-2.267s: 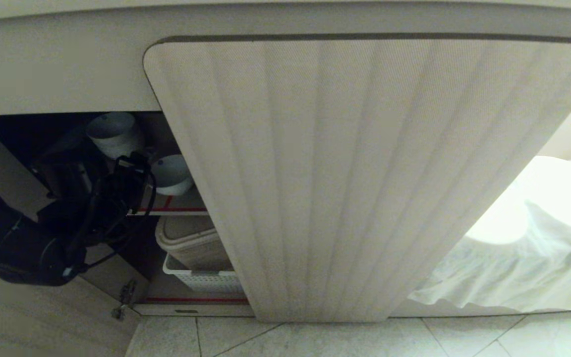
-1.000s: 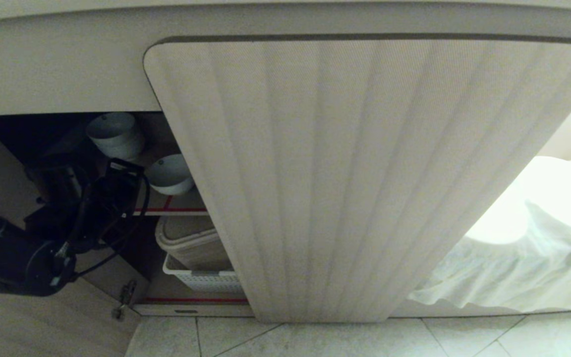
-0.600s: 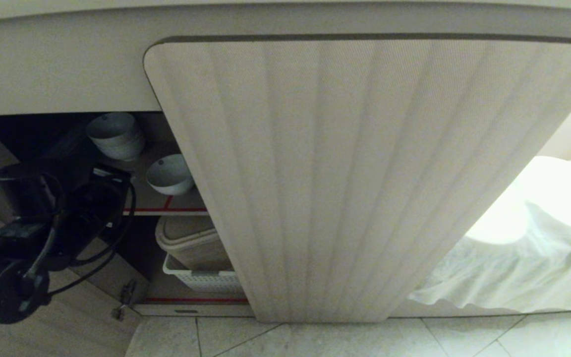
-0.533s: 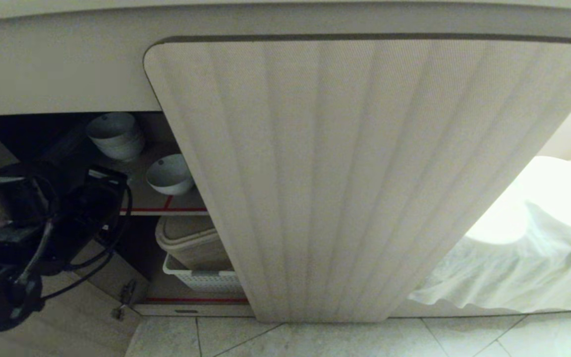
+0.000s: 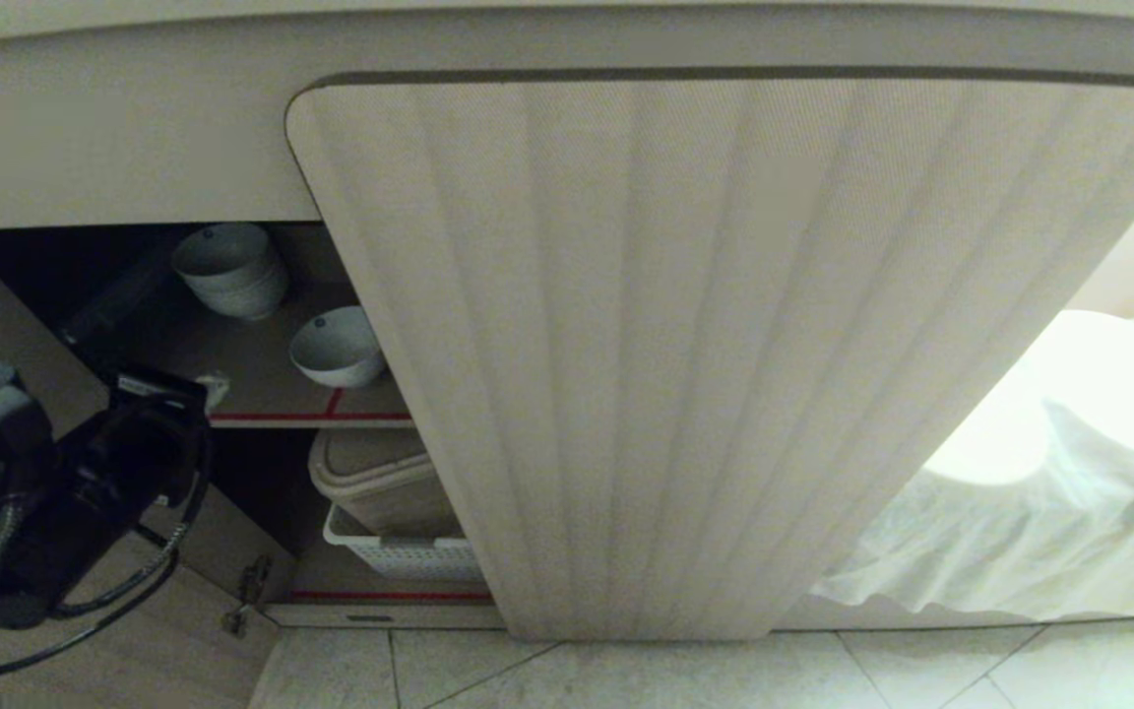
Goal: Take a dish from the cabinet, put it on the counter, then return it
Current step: Close the cabinet door
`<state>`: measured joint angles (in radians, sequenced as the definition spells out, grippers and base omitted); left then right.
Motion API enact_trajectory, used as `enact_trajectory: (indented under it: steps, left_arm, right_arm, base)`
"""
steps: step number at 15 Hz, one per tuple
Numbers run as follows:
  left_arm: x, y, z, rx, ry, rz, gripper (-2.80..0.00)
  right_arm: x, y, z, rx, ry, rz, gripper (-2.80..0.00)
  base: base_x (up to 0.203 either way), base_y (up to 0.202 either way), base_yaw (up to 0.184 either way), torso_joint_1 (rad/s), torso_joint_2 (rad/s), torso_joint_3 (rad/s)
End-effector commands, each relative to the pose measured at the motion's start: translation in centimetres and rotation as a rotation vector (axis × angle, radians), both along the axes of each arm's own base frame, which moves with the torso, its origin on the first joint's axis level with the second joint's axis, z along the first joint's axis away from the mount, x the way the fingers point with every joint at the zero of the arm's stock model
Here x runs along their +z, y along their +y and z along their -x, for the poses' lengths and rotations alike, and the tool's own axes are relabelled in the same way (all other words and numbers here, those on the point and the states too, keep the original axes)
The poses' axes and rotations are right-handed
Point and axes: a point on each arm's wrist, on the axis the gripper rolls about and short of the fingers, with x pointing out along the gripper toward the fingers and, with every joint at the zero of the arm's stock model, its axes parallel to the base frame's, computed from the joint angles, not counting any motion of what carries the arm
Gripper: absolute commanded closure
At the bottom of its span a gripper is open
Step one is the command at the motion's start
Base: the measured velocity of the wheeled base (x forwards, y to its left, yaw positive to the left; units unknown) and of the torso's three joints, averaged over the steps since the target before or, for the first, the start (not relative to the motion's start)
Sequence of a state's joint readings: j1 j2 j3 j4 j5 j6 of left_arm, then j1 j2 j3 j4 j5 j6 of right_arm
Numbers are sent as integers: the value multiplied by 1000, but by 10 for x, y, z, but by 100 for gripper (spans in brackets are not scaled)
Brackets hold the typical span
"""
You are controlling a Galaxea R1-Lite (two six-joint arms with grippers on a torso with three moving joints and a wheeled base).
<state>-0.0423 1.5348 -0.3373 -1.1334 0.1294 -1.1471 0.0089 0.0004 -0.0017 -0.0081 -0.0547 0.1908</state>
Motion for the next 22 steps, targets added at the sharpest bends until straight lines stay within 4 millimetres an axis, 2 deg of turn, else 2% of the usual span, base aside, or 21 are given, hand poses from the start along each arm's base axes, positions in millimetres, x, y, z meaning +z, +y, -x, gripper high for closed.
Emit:
enact_trajectory:
  steps: [1, 9, 16, 19, 22]
  left_arm:
    - [5, 0, 14, 1, -26, 4, 0]
    - [-1, 0, 73, -24, -27, -36, 0]
    - [-4, 0, 100, -44, 41, -65, 0]
    - [-6, -1, 116, -76, 82, -143, 0]
    - [-5, -1, 124, -84, 77, -194, 0]
  right_arm:
    - [0, 0, 0, 0, 0, -1, 0]
    - [0, 0, 0, 0, -1, -1, 0]
    - [0, 0, 0, 1, -1, -1, 0]
    - [0, 0, 0, 0, 0, -1, 0]
    - [0, 0, 0, 1, -1, -1, 0]
  base:
    - [0, 0, 0, 0, 0, 0]
    - [0, 0, 0, 0, 0, 0]
    - [0, 0, 0, 0, 0, 0]
    - [0, 0, 0, 0, 0, 0]
    - [0, 0, 0, 0, 0, 0]
